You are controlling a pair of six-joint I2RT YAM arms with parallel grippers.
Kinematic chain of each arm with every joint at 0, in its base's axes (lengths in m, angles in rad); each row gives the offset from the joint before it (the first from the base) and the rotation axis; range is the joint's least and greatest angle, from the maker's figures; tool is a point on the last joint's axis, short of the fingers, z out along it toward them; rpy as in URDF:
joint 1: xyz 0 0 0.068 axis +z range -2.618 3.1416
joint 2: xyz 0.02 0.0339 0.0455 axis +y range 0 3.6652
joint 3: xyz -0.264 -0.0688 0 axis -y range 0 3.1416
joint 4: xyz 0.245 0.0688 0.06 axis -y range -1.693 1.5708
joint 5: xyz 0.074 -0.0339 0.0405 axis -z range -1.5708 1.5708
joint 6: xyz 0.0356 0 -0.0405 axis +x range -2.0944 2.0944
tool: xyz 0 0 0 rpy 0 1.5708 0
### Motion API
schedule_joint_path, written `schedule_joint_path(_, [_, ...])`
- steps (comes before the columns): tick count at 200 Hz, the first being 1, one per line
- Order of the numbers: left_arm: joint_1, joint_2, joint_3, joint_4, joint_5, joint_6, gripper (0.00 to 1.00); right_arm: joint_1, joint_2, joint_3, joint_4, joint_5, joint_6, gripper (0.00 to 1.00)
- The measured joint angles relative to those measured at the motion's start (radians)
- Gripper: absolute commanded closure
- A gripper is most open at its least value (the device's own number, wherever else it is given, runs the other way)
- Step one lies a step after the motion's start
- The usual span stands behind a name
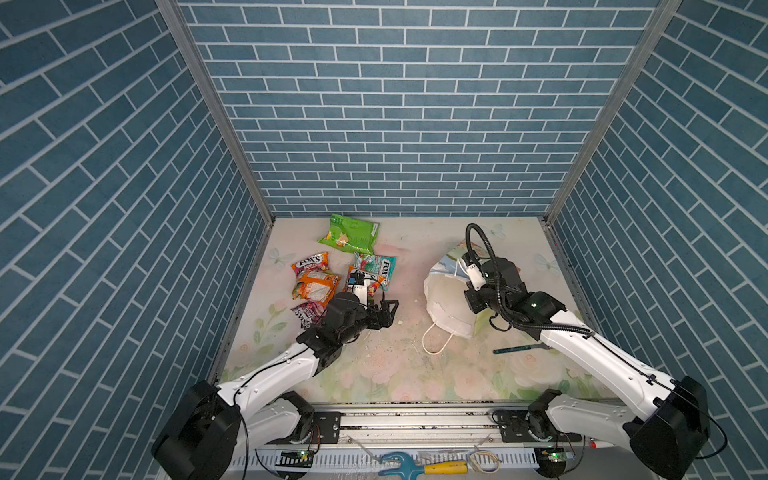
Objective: Take the snacks out of the paper bag
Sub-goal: 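Move the open left gripper back toward the paper bag opening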
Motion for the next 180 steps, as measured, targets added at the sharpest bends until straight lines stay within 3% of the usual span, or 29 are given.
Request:
schedule_joint_path(48, [-0.042, 0.026, -0.005, 0.121, 0.068, -0.008, 0.12, -0.005, -0.072, 0.000, -0.044, -0.002, -0.037, 1.00])
schedule_joint_path(119, [-0.224, 0.137, 0.024, 0.264, 0.167, 0.068, 0.20, -0.016, -0.058, 0.000, -0.042, -0.002, -0.045, 1.00])
schedule_joint_path(180, [-0.260, 0.202, 0.116, 0.344, 0.165, 0.132, 0.29, -0.020, -0.037, 0.000, -0.017, -0.013, -0.041, 1.00])
